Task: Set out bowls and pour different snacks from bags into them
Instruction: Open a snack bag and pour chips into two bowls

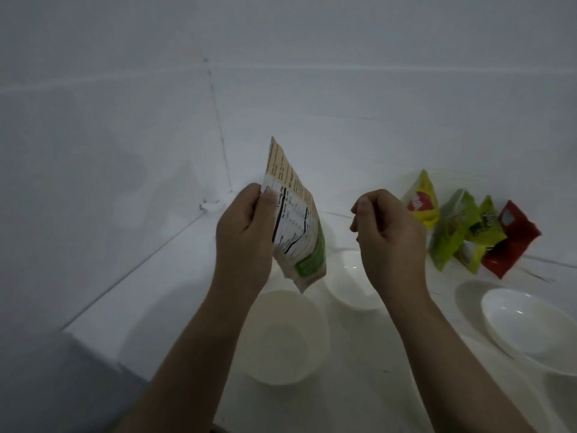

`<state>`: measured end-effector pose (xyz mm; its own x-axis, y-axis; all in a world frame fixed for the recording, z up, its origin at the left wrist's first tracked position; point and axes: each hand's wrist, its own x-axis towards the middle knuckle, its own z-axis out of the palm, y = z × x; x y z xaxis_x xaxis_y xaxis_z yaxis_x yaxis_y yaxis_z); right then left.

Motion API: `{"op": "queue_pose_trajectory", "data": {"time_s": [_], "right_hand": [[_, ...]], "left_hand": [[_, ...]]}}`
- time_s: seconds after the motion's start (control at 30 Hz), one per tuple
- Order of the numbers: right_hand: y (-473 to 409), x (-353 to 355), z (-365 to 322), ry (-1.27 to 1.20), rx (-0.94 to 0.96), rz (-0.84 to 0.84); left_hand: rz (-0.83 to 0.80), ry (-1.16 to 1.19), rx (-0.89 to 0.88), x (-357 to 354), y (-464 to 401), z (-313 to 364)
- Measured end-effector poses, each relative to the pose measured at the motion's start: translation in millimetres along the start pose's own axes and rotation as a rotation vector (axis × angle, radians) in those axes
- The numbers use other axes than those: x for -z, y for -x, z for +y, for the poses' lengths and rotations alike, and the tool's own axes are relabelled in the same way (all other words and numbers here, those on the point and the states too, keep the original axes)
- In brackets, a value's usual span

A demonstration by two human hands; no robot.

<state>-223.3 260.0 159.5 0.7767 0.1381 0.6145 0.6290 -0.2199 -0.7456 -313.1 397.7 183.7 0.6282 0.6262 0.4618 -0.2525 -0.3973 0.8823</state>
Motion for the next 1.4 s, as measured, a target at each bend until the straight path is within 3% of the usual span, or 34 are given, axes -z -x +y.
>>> {"op": "queue_pose_trajectory", "data": {"time_s": [0.2,0.4,0.73,0.93,1.07,1.2,1.4], "right_hand": [[20.1,-43.0,-20.3,0.014,0.054,-0.201],[29.4,-97.2,-39.8,0.057,0.005,-0.266],[72.1,-187.2,-56.7,0.125,-0.147,-0.185],[104.5,-215.7,-58.2,0.146,-0.315,-0.26],[113.9,-228.2,-53.6,0.13,-0.514,-0.325],[115.3,-234.5,-55.4,0.063,-0.619,-0.274],[118.6,-238.4,-65.1,0.039,-0.657,-0.295]], "left_hand": [[0.093,-0.031,0.008,73.6,-7.7,-2.2],[0.065,-0.105,0.068,132.8,-29.6,-44.7],[-0.268,-0.105,0.173,194.6,-55.5,-127.1],[-0.533,-0.25,0.231,203.1,-49.5,-157.0],[-0.646,-0.222,0.188,202.3,-44.6,-165.4],[-0.723,-0.007,0.435,203.1,-48.8,-167.0],[-0.64,0.51,0.863,204.8,-56.3,-175.2]]}}
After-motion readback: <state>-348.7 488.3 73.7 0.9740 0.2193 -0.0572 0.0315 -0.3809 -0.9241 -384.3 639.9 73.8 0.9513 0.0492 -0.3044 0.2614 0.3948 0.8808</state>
